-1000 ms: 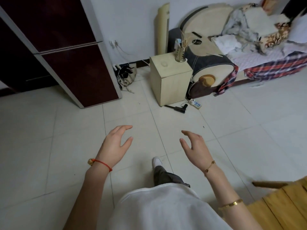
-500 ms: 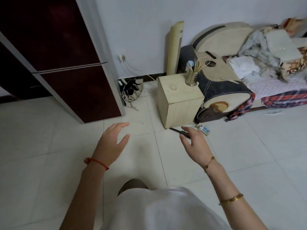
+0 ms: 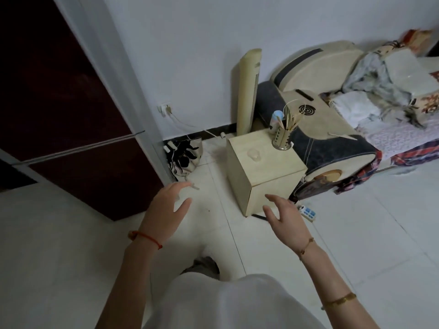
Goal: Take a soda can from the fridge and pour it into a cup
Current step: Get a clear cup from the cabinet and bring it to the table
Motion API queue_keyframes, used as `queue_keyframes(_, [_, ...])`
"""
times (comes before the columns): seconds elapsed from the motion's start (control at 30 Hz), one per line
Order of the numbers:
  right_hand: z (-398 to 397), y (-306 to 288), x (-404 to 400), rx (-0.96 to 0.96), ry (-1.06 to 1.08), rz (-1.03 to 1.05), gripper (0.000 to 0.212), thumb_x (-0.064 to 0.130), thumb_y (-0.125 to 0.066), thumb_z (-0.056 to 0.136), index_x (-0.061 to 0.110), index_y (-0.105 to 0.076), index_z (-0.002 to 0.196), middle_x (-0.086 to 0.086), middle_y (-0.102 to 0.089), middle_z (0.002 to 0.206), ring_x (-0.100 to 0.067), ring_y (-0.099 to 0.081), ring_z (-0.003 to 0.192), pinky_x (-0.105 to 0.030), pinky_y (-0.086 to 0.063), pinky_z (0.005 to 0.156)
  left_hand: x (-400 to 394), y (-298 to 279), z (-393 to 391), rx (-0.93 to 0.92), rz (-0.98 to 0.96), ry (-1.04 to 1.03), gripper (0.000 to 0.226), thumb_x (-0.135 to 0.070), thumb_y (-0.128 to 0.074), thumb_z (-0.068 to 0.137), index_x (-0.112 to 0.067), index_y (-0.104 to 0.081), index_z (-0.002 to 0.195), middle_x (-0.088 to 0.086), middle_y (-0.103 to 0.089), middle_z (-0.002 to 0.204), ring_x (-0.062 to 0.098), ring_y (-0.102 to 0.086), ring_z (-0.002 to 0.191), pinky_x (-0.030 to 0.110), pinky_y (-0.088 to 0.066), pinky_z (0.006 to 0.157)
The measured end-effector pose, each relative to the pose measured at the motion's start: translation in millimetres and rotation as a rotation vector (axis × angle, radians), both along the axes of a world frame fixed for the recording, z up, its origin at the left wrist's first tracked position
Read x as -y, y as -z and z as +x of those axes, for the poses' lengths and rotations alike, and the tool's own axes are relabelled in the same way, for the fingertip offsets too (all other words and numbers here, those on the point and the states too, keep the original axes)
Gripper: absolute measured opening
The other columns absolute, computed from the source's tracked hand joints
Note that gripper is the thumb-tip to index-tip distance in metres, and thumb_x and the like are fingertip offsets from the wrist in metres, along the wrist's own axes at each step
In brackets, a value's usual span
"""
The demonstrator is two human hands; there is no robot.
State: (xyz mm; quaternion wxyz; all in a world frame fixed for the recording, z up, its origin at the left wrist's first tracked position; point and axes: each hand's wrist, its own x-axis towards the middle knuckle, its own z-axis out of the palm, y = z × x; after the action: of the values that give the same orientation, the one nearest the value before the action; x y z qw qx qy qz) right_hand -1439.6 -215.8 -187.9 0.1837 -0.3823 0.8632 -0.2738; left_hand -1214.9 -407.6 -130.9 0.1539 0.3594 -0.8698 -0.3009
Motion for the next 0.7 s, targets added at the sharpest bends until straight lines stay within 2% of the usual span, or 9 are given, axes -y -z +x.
queue_keyframes(0.13, [-28,-5,69,0.005,0.105,-0.032,0.041,0.032,-0.049,0.098,0.016,-0.051,0.136,-0.003,-0.057,0.134,-0.023,-0.044,0.129,-0.029,-0.033,0.105,87,-11,-43,0.015,0.006,0.119,0.040,-0.023,-0.060,0.094,-0.022,-0.055,0.134,-0.011,-0.052,0.131,0.003,-0.047,0.121,0.020,-0.036,0.104])
queue_keyframes(0.27, [-50,-7,117,-0.001,0.222,-0.051,0.040,0.033,-0.049,0.098,0.017,-0.052,0.135,-0.003,-0.058,0.132,-0.023,-0.046,0.127,-0.030,-0.035,0.104,159,-8,-86,0.033,0.026,0.239,0.041,-0.022,-0.060,0.094,-0.024,-0.055,0.134,-0.006,-0.054,0.136,0.008,-0.048,0.127,0.027,-0.039,0.109])
queue_keyframes(0.43, [-69,1,150,0.046,0.321,0.001,0.040,0.035,-0.047,0.098,0.017,-0.053,0.134,-0.001,-0.059,0.132,-0.024,-0.054,0.120,-0.031,-0.035,0.103,214,8,-142,0.074,0.038,0.346,0.044,-0.019,-0.061,0.093,-0.019,-0.053,0.137,-0.005,-0.053,0.137,0.006,-0.046,0.127,0.015,-0.030,0.106])
queue_keyframes(0.6, [-93,22,177,0.107,0.416,0.032,0.039,0.035,-0.047,0.098,0.018,-0.054,0.132,-0.003,-0.060,0.129,-0.025,-0.057,0.117,-0.038,-0.042,0.104,249,37,-199,0.097,0.123,0.421,0.048,-0.021,-0.060,0.093,-0.021,-0.048,0.140,-0.003,-0.051,0.140,0.013,-0.046,0.131,0.034,-0.039,0.112])
queue_keyframes(0.7, [-111,37,194,0.169,0.492,0.019,0.039,0.035,-0.048,0.098,0.018,-0.054,0.132,-0.003,-0.060,0.129,-0.026,-0.060,0.113,-0.043,-0.047,0.101,263,56,-238,0.141,0.130,0.462,0.051,-0.021,-0.060,0.093,-0.020,-0.044,0.142,-0.002,-0.051,0.142,0.013,-0.045,0.133,0.032,-0.038,0.113])
